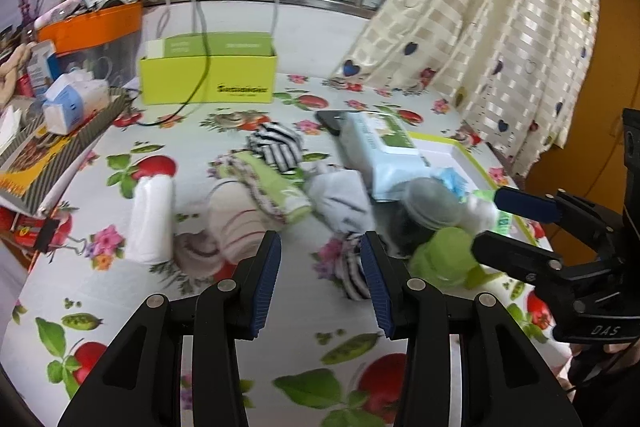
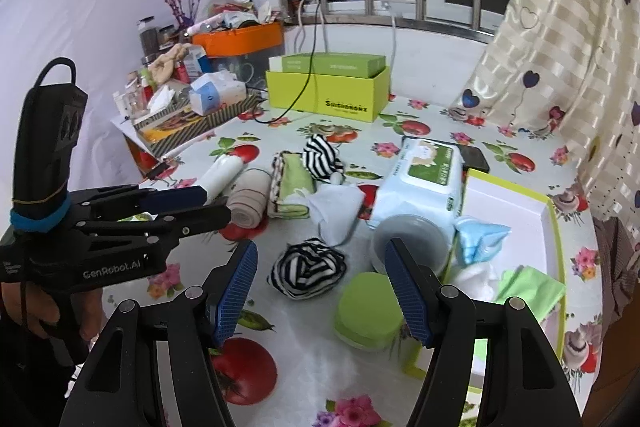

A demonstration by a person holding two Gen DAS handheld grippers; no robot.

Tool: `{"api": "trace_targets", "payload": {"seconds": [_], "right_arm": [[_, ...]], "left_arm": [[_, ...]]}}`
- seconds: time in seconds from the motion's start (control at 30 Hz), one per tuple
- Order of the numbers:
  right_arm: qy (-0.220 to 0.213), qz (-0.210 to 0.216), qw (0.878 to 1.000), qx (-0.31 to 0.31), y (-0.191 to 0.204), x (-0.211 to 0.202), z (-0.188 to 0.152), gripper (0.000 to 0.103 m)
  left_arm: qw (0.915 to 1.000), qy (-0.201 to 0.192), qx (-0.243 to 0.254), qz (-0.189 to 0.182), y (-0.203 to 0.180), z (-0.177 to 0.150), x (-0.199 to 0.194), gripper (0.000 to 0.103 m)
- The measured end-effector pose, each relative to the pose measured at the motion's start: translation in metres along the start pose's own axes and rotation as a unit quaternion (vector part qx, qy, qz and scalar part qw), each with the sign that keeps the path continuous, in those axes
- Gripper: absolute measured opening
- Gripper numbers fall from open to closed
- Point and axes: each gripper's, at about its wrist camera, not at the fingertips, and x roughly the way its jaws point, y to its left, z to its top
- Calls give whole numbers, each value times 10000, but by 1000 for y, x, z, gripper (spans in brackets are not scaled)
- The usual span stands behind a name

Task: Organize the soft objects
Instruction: 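Move the left gripper to the white rolled towel while the right approaches the striped sock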

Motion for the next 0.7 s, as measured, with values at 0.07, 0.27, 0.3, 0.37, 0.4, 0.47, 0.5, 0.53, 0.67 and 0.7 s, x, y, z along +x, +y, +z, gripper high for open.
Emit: {"api": "trace_targets", "payload": {"seconds": [0.07,0.27,0.3,0.37,0.4,0.47,0.5,0.53,0.67,0.7], "right_arm": [[22,49,10000,-33,3,4,1,66],[131,171,9996,-194,15,16,5,66],[156,185,9995,-220,17,18,6,66],[204,215,9992,-274,20,23,6,66],[233,222,9990,-300,22,25,6,66],[295,223,9987,-338,24,29,6,66],[328,219,9986,-352,25,32,6,66],[354,215,9985,-365,27,33,6,66],[454,227,9979,-405,29,41,5,66],[477,225,9978,-411,30,43,5,66]], "left_arm": [[9999,12,-89,119,11,0,1,43],[9988,-12,-309,374,37,1,2,43],[9987,-16,-329,395,39,1,3,43],[9981,-32,-387,476,47,2,3,43],[9976,-39,-429,537,52,2,4,43],[9968,-39,-508,621,61,2,6,43],[9964,-42,-532,652,64,3,6,43],[9958,-41,-570,713,69,3,7,43],[9942,13,-638,865,85,5,16,43],[9940,27,-638,890,88,4,18,43]]}}
